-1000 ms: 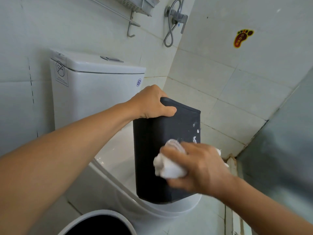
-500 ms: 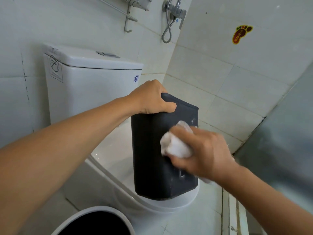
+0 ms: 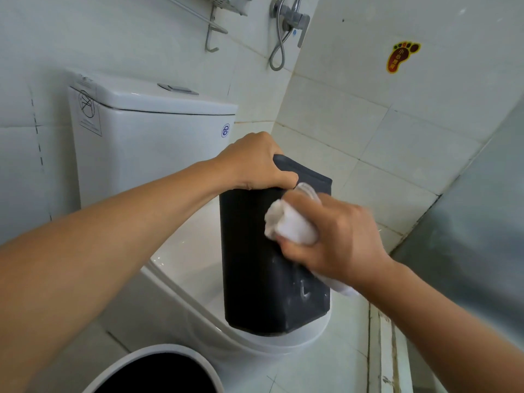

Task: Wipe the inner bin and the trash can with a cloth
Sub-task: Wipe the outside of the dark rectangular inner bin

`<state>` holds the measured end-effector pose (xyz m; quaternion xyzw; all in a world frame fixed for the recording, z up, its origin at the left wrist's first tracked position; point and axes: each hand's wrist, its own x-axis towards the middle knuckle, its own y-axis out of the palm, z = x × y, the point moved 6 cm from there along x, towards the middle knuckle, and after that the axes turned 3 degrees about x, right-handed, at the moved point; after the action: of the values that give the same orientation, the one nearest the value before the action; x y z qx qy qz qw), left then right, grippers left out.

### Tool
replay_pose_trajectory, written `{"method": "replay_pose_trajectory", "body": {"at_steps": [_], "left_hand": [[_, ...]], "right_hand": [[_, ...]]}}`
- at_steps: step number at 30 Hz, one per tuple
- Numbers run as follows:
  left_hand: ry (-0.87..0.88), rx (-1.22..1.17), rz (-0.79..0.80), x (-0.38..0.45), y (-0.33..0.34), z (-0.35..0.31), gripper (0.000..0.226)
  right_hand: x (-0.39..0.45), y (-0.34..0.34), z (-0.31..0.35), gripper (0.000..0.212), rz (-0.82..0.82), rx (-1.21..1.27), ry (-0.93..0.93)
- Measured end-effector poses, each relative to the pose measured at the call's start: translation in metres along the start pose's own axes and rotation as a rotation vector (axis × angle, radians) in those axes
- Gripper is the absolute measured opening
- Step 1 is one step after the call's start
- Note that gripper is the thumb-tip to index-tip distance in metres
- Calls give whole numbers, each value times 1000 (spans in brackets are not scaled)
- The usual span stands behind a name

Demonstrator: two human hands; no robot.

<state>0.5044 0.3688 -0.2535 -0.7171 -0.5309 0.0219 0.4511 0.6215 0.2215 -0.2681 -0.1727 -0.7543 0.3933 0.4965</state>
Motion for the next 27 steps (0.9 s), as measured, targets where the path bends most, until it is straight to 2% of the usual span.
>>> {"method": "replay_pose_trajectory", "body": {"at_steps": [3,6,8,9,12,14,15,18,20,24,25,27], "left_hand": [[-15,18,-6,0,0,2,53],[-12,17,12,0,0,3,49],[10,13,30,0,1,2,50],[21,10,37,0,1,0,48],[30,16,34,0,1,-1,51],[11,28,21,1,0,2,52],[-4,27,23,1,1,4,52],[-21,20,46,-1,2,6,49],[-17,13,52,-1,2,7,50],[-47,3,45,1,0,12,52],[-48,11,48,1,1,12,49],[-52,13,60,1,1,11,45]], "right_hand": [[-6,3,1,49,-17,9,31],[-44,16,25,47,141,60,-185],[-56,17,28,45,183,65,-240],[-50,15,23,46,160,53,-214],[-19,4,-2,50,38,31,20],[-14,2,-7,50,-13,27,86],[-18,5,-2,50,13,33,55],[-46,17,27,47,161,33,-189],[-46,16,29,43,163,-14,-255],[-9,0,0,46,10,-111,19],[-7,-1,-1,47,6,-113,34],[-19,7,11,48,88,-80,-92]]}}
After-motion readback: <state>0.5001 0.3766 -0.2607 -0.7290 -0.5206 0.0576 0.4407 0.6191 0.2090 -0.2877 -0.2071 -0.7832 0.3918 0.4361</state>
